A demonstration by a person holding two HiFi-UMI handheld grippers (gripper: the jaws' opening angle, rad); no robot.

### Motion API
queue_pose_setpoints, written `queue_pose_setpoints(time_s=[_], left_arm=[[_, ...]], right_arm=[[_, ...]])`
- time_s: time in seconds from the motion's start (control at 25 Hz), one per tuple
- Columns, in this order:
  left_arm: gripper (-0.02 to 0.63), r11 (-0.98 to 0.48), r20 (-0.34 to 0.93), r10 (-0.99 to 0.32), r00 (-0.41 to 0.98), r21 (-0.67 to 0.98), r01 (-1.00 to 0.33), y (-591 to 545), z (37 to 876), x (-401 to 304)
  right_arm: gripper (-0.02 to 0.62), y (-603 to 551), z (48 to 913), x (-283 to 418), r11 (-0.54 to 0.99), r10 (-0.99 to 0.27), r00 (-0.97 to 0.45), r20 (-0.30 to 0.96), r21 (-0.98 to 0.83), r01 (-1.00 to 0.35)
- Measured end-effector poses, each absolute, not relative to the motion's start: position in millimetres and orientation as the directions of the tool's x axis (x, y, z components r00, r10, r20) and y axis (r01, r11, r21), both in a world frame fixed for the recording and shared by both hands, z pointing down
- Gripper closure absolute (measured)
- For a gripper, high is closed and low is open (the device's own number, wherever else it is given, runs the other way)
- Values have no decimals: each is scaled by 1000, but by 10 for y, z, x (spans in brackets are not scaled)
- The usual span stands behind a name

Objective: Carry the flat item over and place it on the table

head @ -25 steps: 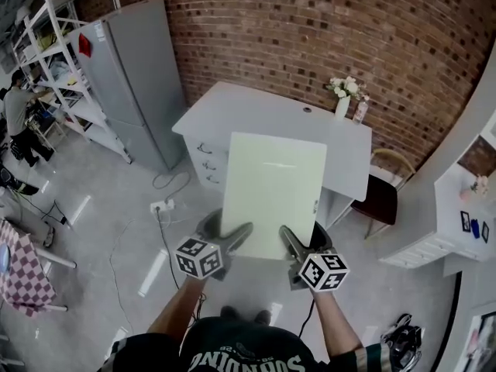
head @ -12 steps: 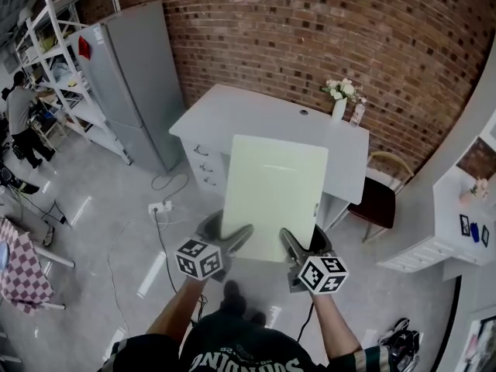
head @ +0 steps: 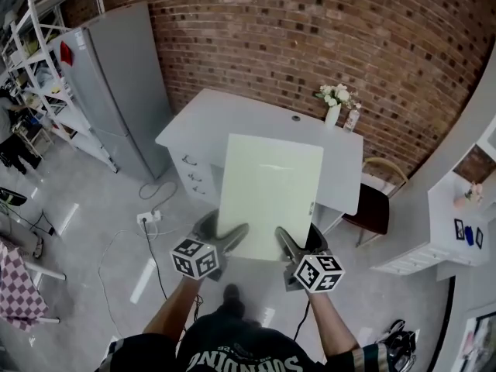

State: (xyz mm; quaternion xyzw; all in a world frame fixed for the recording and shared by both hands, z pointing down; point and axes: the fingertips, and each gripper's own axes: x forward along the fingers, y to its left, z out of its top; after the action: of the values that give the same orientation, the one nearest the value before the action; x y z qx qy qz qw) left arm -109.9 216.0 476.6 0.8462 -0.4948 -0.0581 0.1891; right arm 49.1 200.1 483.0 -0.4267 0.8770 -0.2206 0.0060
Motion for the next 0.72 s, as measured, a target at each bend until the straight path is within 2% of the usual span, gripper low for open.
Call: queue_pose_setpoints(time_s=[0.72], left_arm=[[193,-503,80,-815,573,392,-770,1007,4798,-1718]], right_arm=[[183,992,4837,-120,467,-804,-564,190,-387,-795]])
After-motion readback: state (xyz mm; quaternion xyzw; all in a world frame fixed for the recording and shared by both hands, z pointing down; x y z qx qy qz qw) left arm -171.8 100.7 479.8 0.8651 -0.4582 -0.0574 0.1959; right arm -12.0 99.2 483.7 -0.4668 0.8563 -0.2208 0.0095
